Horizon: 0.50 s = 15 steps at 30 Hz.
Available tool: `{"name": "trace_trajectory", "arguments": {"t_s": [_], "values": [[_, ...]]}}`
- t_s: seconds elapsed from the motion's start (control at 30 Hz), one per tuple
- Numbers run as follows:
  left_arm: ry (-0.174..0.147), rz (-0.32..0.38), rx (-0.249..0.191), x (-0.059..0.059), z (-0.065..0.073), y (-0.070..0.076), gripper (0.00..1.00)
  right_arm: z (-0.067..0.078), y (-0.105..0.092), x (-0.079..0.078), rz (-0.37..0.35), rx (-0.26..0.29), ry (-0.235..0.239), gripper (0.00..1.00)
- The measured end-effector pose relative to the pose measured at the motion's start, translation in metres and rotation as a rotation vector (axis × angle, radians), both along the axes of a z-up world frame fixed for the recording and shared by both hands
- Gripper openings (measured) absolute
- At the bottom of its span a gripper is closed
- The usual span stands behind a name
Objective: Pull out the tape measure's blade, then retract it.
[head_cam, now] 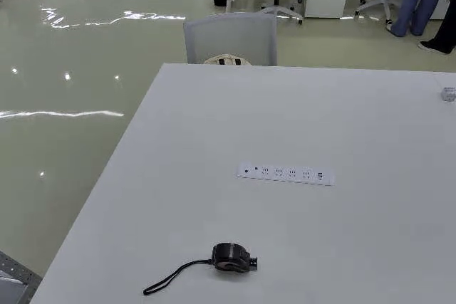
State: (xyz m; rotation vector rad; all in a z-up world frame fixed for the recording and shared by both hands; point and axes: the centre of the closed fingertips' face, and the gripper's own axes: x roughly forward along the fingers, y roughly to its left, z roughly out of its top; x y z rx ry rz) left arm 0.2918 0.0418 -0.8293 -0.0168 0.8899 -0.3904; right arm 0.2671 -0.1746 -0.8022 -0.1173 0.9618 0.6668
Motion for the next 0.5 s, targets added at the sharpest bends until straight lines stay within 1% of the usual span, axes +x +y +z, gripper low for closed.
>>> {"name": "trace_trajectory", "arguments": {"t_s": [0.27,0.5], "values": [[-0.001,0.005,0.001,0.0003,0.0001,0.0023,1.0,0.001,-0.0001,0.0016,-0.004,-0.005,-0.001,0.89],[-0.005,0.015,-0.005,0.0023,0.0034,0.0039,1.0,-0.0003,-0.001,0.0004,-0.006,-0.013,0.005,0.89]]}}
